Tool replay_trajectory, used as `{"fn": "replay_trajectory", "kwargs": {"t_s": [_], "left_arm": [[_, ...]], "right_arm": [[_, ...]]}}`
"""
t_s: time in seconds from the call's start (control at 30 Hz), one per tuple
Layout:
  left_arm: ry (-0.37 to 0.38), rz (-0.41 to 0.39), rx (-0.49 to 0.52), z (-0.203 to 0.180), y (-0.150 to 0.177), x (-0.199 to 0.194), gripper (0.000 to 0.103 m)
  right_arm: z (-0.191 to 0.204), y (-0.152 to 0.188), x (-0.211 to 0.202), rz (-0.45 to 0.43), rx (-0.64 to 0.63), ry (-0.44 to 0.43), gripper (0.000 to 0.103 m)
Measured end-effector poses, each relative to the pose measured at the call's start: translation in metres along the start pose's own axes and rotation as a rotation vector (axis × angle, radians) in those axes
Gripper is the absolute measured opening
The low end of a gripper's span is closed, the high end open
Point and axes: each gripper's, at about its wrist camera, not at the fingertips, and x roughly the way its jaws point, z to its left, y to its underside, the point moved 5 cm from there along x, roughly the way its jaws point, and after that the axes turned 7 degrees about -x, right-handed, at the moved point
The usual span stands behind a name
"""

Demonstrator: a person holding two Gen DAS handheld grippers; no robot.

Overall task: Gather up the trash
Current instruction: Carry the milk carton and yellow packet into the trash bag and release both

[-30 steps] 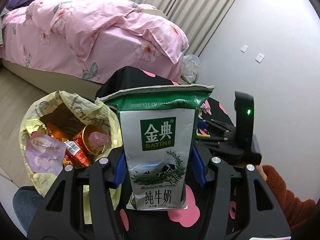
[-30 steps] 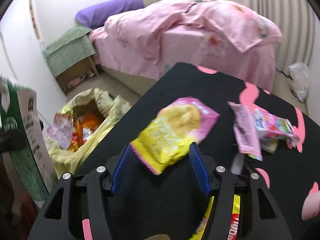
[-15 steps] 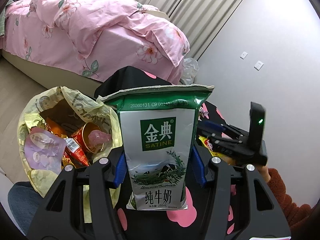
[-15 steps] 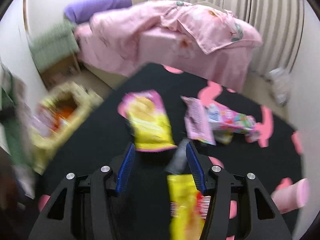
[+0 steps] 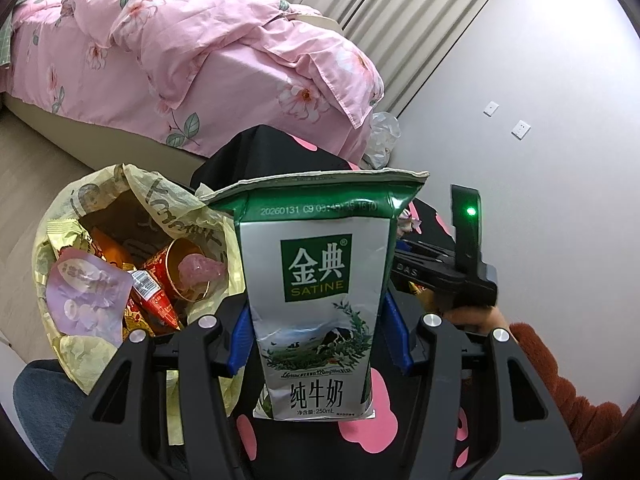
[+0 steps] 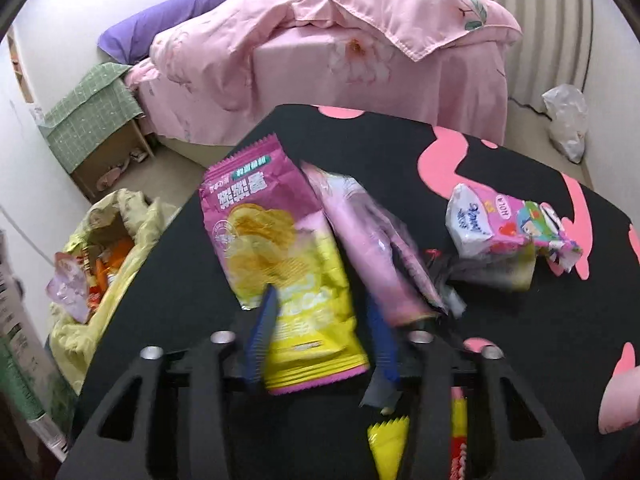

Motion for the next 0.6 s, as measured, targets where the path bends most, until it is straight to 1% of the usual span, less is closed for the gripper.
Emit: {"fn": "replay_trajectory", "kwargs": {"t_s": [0.1,0.17,0.43,0.47,0.6], "left_arm": [[0.005,0.006,-0.001,-0.002,0.002,0.002,0.051],[0.002,0.006,0.005,-0.003,0.003,0.002,0.051],[0.004,0.005,0.017,-0.011,0.005,0.0,0.051],[0.007,0.005,0.019,-0.013,0.005,0.0,0.051],[0.017,0.006,0.032,-0.022,0.007,-0.003,0.051]], "right_arm": [[0.006,0.007,-0.011,-0.012,-0.03,-0.005,0.015],[0.01,0.011,-0.024,-0.038,-0.033,-0.019,0.012],[0.013,0.021,-0.082,-0.123,-0.042,-0.01,0.011],[0.013,0.021,-0.082,-0.123,-0.042,-0.01,0.011],[0.004,0.035,-0.112,-0.159,-0.014,0.01,0.011]]}}
